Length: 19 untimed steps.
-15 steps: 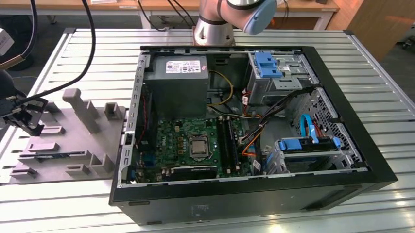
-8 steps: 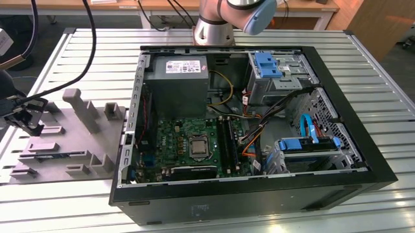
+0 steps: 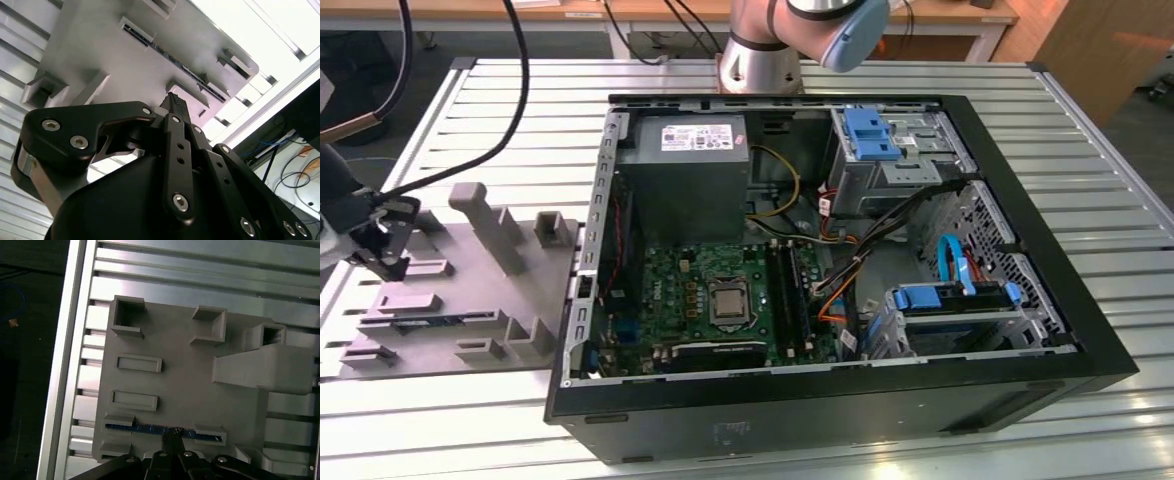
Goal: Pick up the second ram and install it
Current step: 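Pick up the second ram and move it above second insertion slot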
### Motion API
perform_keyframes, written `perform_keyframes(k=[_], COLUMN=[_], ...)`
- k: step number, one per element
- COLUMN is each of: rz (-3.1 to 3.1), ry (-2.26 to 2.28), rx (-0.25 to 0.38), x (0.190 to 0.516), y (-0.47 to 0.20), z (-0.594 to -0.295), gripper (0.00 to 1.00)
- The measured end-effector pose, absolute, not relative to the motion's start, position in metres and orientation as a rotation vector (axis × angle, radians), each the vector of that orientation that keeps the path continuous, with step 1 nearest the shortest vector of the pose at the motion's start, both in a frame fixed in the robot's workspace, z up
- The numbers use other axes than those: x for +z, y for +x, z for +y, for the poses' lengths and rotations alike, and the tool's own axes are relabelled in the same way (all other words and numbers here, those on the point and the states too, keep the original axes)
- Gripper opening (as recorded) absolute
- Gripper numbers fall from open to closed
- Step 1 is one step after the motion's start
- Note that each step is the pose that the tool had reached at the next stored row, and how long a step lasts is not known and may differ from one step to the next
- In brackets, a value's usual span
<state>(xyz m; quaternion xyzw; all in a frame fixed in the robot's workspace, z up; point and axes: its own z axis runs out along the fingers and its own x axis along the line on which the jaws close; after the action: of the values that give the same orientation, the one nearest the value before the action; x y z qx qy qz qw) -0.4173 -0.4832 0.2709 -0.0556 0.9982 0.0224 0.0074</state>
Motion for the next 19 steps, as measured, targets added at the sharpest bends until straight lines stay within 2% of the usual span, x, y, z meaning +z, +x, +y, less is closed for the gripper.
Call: perform_keyframes(k=[19], rz=[3.053], ry=[-0.709], rx=[0.073], x=[0.2657], y=[-0.4173], z=[-0.4832], gripper=[0.11])
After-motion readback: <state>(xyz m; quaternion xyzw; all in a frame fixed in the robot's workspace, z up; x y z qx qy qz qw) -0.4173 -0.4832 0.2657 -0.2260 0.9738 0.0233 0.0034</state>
